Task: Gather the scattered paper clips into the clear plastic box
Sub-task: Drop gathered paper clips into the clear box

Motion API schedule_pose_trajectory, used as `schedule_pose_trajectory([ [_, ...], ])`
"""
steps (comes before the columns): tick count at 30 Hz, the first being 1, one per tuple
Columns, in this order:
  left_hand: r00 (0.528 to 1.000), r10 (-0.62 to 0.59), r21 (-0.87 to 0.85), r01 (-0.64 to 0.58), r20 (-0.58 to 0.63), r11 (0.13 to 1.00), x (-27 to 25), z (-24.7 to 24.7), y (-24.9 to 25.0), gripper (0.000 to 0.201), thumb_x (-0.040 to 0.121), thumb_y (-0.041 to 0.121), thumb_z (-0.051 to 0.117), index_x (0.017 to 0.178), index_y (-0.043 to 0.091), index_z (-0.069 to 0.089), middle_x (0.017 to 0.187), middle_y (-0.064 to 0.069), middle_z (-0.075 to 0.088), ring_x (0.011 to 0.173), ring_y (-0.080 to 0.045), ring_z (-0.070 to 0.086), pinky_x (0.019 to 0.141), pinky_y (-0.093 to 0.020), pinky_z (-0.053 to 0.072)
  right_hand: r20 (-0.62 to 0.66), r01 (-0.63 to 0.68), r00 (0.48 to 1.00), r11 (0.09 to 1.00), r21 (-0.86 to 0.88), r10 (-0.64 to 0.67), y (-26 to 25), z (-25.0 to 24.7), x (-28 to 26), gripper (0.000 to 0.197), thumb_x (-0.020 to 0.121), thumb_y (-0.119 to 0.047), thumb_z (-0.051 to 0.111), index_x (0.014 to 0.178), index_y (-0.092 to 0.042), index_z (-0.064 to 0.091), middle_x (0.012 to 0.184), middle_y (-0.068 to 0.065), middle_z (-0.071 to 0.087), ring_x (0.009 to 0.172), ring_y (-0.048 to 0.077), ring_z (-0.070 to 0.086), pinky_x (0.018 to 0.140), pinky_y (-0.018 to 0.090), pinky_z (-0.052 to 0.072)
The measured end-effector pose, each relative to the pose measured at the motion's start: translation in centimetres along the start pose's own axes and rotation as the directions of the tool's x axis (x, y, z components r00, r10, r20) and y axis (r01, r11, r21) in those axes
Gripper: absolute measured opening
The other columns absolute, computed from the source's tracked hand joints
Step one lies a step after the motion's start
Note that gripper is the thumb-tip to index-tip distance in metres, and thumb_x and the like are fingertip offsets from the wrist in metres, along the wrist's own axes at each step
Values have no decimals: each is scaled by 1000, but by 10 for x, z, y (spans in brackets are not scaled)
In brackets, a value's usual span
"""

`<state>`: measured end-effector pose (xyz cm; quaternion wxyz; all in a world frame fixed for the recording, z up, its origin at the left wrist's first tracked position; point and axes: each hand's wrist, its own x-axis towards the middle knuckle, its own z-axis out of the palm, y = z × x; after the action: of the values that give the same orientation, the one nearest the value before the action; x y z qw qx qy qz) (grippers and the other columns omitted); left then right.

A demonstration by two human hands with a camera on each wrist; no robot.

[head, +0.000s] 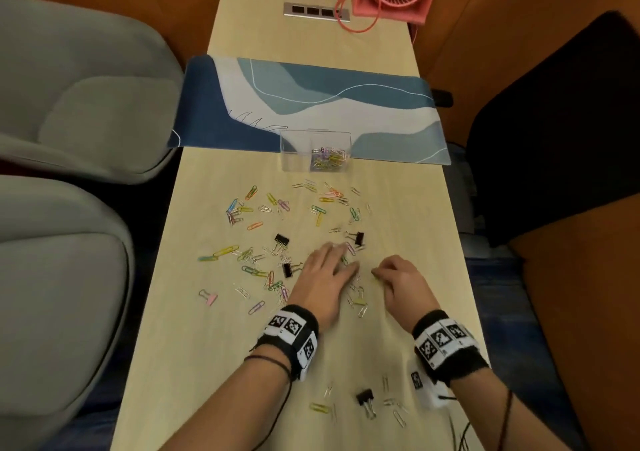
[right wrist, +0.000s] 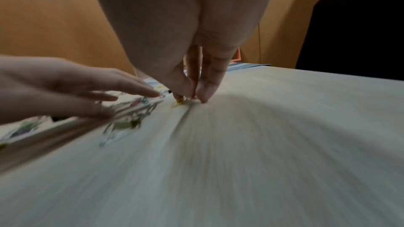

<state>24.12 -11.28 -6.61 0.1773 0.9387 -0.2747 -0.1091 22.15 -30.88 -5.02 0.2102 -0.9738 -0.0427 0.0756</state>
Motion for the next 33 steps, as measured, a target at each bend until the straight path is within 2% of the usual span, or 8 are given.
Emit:
schedule_pose_trajectory([
  [9,1000,12,80,-14,22,997,-24,0,4,79,76,3,56,148,25,31,147,-6,35,134,-30,30,110,-43,34,-100,4,995,993,119,8,-18,22,-59,24,85,-5,63,104,-15,74,98,-2,63,88,12,57,85,24,50],
  [12,997,36,148,-45,64,988,-18,-2,13,83,80,5,51,150,33,18,148,-7,28,134,-30,26,108,-45,32,-14,73,997,995,66,-72,-25,24,-65,34,87,-3,58,116,-17,69,105,0,61,96,17,54,90,21,43],
  [15,993,39,198,-61,110,978,-13,-5,19,74,83,6,51,148,28,26,149,-8,28,134,-29,26,107,-43,33,80,81,993,996,23,-83,-25,15,-74,34,89,-2,54,115,-17,69,109,1,61,101,18,54,92,25,45],
  [18,990,20,190,-47,141,981,-22,-8,19,69,86,0,50,149,19,30,149,-8,30,132,-29,29,104,-40,38,112,32,993,993,113,-45,-18,-4,-92,34,86,2,53,107,-16,72,105,0,66,96,16,61,89,28,50],
  [21,990,-28,150,7,139,989,-46,-12,12,70,84,-6,49,148,17,34,149,-9,31,133,-30,29,105,-40,41,-6,-176,984,969,174,180,-6,-26,-121,31,86,-1,55,104,-22,70,97,-5,66,84,8,61,78,19,50],
  [25,992,-82,89,74,98,993,-92,-7,11,64,85,-5,49,145,14,41,146,-10,37,130,-30,33,100,-38,45,94,-603,792,797,-36,604,11,-38,-177,25,82,-14,66,103,-25,60,100,1,61,83,14,57,73,26,49],
  [28,994,-107,35,106,37,994,-118,6,16,54,82,-1,56,135,13,53,135,-10,49,120,-30,44,83,-38,55,252,-723,633,675,-146,732,13,-22,-210,33,79,-19,69,108,-20,53,109,5,57,91,19,56,77,26,48],
  [33,996,-81,-6,82,44,997,-142,19,39,50,79,1,59,128,13,58,127,-9,52,113,-28,48,77,-34,56,192,-653,756,740,161,626,-16,18,-219,27,77,-3,67,101,-15,63,98,1,62,84,12,59,75,16,48],
])
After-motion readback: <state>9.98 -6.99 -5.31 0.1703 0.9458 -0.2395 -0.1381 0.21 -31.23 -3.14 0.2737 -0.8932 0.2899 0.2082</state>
